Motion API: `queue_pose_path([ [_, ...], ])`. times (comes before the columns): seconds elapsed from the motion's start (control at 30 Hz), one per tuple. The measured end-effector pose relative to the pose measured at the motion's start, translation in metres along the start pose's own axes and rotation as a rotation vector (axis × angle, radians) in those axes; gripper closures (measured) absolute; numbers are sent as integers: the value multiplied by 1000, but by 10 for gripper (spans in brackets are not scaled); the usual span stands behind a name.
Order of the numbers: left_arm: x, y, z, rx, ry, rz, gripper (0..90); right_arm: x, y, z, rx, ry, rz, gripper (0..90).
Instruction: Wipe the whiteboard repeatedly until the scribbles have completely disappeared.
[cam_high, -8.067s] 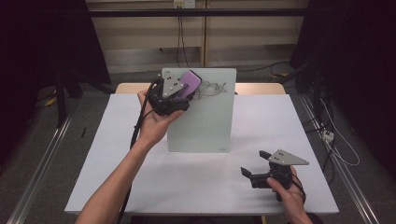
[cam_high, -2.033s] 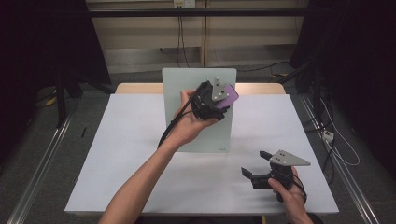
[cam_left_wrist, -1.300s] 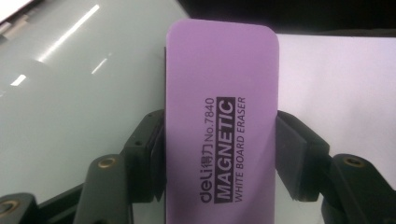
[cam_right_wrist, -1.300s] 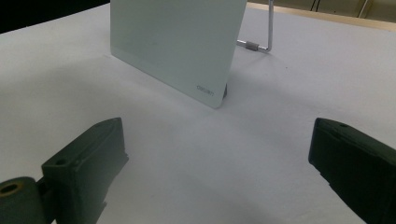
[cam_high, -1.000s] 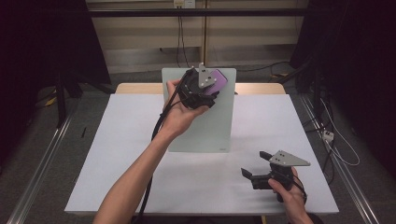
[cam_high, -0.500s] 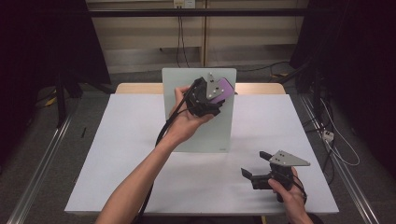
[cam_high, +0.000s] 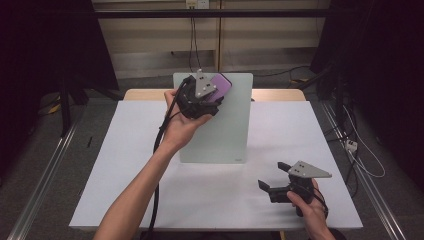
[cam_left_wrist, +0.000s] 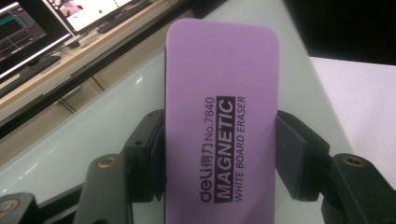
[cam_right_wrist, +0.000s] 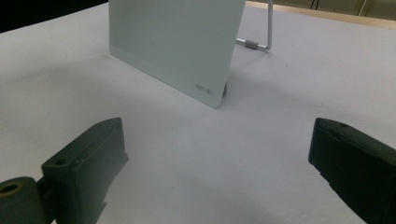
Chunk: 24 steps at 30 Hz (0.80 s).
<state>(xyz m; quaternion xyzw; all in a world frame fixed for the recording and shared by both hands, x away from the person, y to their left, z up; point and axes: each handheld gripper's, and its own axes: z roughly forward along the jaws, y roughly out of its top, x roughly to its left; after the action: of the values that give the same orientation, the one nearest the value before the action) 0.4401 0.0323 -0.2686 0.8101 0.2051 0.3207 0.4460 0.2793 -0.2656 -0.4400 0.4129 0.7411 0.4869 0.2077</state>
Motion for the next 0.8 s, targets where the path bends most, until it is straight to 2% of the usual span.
queue_pose_path([
  [0.13, 6, -8, -7, -5, 22, -9, 407, 0, 0, 0, 0, -2, 4, 36],
  [0.2, 7, -14, -11, 7, 49, -4, 407, 0, 0, 0, 2, -3, 3, 36],
  [0.37, 13, -31, -19, 4, 45, -31, 407, -1, 0, 0, 0, -4, 5, 36],
  [0.43, 16, -34, -22, -6, 63, -44, 407, 0, 0, 1, 3, -5, 5, 36],
  [0.53, 20, -38, -26, -12, 60, -58, 407, 1, 0, 1, 1, -4, 1, 36],
  [0.6, 23, -40, -29, -8, 42, -63, 407, 1, 0, 1, 3, -4, 6, 36],
  [0.8, 21, -46, -37, -9, 14, -38, 407, 0, 0, 1, 1, -5, 2, 36],
])
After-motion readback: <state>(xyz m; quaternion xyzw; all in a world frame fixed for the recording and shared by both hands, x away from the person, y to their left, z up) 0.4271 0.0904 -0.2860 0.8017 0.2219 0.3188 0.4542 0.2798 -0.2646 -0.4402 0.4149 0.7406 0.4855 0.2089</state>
